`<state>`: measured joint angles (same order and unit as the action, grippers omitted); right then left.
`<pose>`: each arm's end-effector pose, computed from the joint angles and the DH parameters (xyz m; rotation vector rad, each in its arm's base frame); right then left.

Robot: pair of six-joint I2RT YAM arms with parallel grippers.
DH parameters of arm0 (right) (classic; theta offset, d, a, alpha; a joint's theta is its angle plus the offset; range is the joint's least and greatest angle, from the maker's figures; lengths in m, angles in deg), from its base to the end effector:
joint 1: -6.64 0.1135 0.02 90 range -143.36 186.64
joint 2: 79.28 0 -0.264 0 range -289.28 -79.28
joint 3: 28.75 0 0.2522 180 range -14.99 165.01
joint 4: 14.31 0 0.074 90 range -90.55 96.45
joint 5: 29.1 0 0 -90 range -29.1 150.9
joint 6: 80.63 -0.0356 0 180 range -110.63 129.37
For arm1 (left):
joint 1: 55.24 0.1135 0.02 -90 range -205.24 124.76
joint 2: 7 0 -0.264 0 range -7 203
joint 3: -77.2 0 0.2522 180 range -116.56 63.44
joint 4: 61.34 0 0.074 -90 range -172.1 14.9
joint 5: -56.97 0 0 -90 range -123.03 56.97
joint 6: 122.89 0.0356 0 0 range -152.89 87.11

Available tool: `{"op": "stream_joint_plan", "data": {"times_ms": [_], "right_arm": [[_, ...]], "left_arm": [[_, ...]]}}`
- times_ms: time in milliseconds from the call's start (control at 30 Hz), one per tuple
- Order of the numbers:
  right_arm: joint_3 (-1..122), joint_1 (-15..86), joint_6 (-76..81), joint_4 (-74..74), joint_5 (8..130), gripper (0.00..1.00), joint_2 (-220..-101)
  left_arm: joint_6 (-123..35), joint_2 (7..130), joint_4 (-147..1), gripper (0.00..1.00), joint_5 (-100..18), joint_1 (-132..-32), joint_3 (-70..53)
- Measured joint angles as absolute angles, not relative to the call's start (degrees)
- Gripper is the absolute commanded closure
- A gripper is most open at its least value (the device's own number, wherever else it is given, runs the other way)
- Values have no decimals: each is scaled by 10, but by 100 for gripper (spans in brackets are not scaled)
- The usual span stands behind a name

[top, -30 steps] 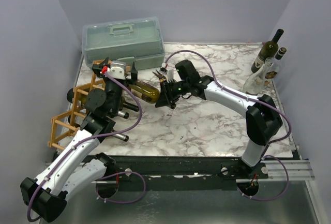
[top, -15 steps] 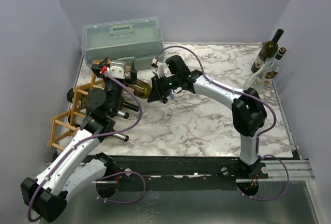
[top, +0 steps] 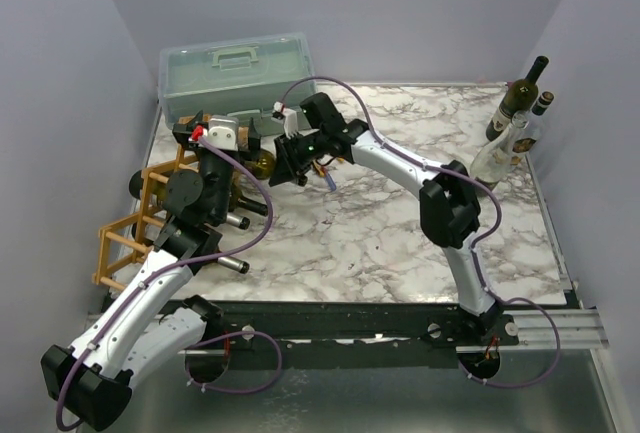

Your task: Put the wine bottle on the wine rack

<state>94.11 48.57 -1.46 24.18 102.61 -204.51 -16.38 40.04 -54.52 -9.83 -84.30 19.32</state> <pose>0.3564 0.3520 0.2529 -1.0332 2.1729 1.2905 0.1724 -0.0798 0.3865 0.1593 1.2786 0.0677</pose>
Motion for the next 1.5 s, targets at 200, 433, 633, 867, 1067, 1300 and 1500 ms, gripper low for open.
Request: {"op": "stream_joint_plan", "data": {"times_ms": [200,433,633,867,1067,1300,1500], "right_arm": [[998,489,-12,261,1035,100,-2082],[1074,494,-8,293,1039,99,-2127],[1118,500,-8,301,1040,99,-2157],[1148,510,-25,290,1036,59,-2177],[1148,509,-36,252,1032,46,-2180],[1133,510,-62,201,1024,35,-2177],[1105,510,-84,180,1021,32,-2173]], "left_arm": [[-166,400,-545,2,-97,-837,193],[-171,400,-545,2,-97,-835,193],[-175,400,-545,2,-97,-831,193],[-182,400,-545,2,-97,-827,193],[-185,400,-545,2,-97,-827,193],[-188,400,-545,2,-97,-826,193],[-190,400,-545,2,-97,-826,193]]}}
